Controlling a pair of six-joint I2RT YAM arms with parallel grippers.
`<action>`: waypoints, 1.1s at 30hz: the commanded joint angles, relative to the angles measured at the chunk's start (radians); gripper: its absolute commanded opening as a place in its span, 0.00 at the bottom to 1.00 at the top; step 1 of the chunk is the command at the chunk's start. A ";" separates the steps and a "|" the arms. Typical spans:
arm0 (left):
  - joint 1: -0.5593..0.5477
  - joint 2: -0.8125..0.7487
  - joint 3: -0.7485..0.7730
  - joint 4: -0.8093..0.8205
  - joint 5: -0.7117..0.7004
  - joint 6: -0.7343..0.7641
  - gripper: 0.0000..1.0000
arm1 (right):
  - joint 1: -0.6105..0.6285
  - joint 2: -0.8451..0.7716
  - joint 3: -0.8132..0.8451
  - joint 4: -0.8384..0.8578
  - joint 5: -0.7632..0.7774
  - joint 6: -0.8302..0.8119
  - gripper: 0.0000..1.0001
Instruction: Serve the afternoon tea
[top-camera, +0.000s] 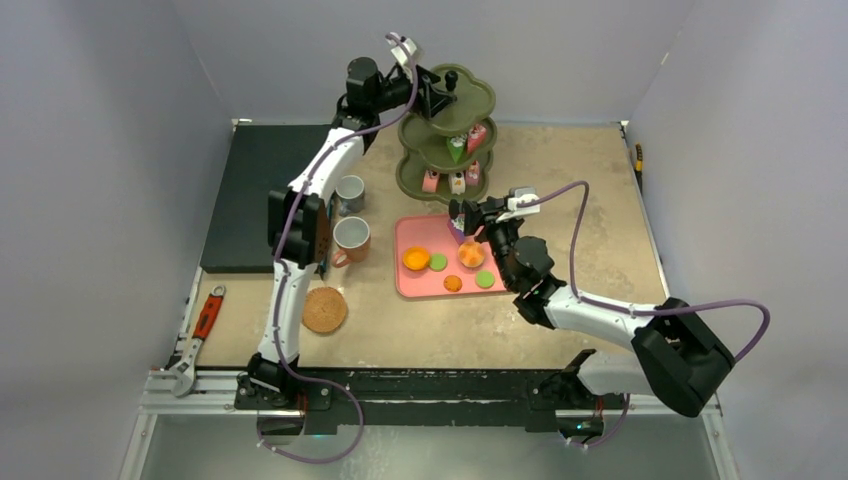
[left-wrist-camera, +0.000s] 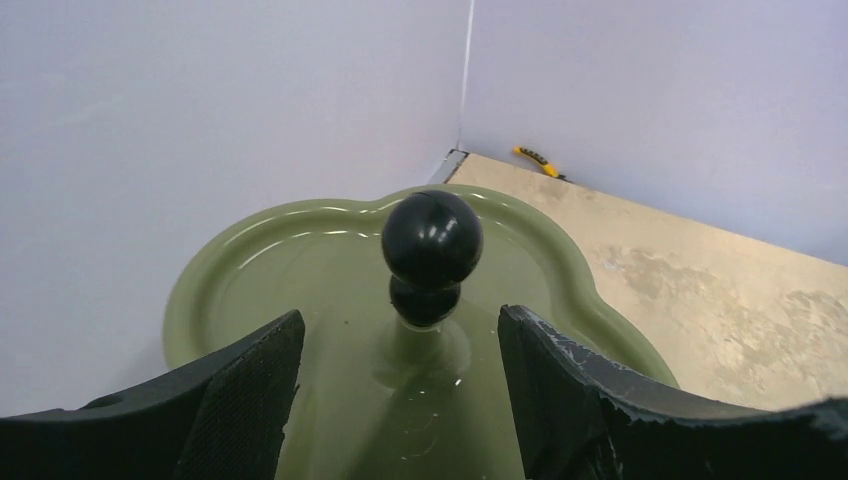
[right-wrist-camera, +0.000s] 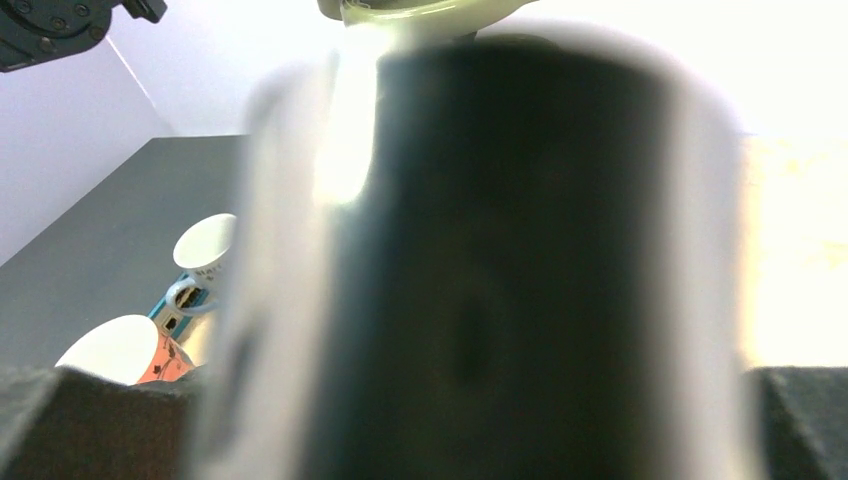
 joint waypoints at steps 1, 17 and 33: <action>0.000 0.027 0.069 0.089 0.097 -0.037 0.69 | 0.000 -0.039 -0.006 0.029 -0.006 0.019 0.56; -0.056 -0.118 -0.138 0.148 -0.156 0.096 0.33 | -0.004 -0.054 -0.022 0.019 0.019 0.039 0.57; -0.160 -0.297 -0.269 0.064 -0.551 0.212 0.23 | -0.017 -0.057 0.001 -0.056 0.037 0.047 0.58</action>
